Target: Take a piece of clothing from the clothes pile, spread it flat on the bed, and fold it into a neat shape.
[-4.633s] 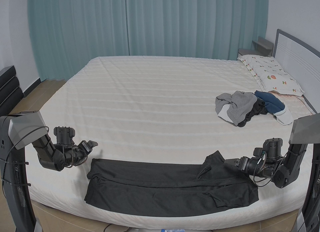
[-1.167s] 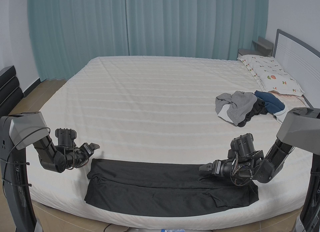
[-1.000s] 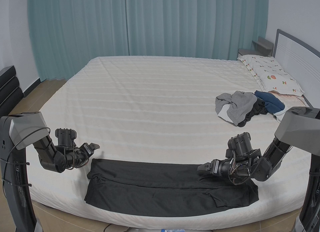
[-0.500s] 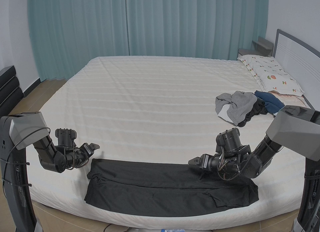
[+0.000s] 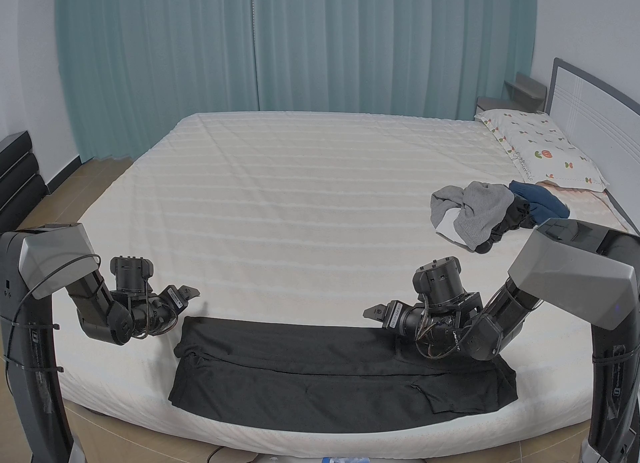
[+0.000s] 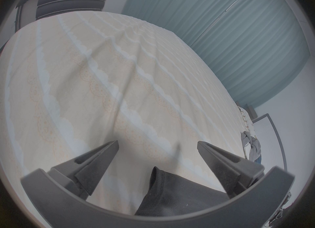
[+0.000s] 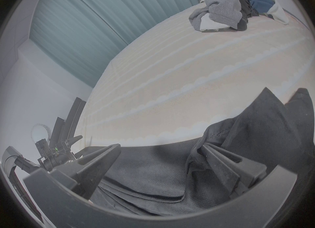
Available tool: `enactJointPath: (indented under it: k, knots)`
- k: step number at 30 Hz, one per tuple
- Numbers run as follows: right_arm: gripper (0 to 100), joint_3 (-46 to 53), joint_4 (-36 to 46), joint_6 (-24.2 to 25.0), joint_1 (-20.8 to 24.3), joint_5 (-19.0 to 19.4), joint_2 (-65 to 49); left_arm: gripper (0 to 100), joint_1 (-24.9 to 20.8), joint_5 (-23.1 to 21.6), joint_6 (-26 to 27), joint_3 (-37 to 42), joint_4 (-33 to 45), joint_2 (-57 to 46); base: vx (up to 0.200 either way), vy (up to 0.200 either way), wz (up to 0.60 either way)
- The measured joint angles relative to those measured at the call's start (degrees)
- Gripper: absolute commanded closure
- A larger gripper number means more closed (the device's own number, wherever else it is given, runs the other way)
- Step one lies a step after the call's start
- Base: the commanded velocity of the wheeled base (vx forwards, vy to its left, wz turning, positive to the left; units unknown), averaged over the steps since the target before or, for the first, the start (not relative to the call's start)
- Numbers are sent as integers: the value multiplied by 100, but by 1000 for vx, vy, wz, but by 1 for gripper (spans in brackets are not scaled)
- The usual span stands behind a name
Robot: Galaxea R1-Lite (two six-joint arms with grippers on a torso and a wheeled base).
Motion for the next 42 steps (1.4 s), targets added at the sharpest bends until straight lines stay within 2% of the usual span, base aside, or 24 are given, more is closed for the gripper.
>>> enactJointPath:
  k: [8,17,23,28,37,42]
  knots:
    - [0,74,23,13,9,-99,30,0,0,0,0,0,2,0,0,0,0]
    - [0,325,4,-2,-163,-110,-485,0,2,0,0,-7,4,0,0,0,0]
    - [0,766,23,-235,-455,-50,-816,0,0,0,0,-7,4,0,0,0,0]
    - [0,1185,-10,-525,-877,7,-945,0,0,0,0,-2,2,0,0,0,0]
    - [0,1970,-194,-1013,-1575,711,-1154,0,0,0,0,0,2,2,0,0,0]
    - [0,2306,-856,-1286,-1847,1044,-1181,0,0,0,0,4,4,2,0,0,0]
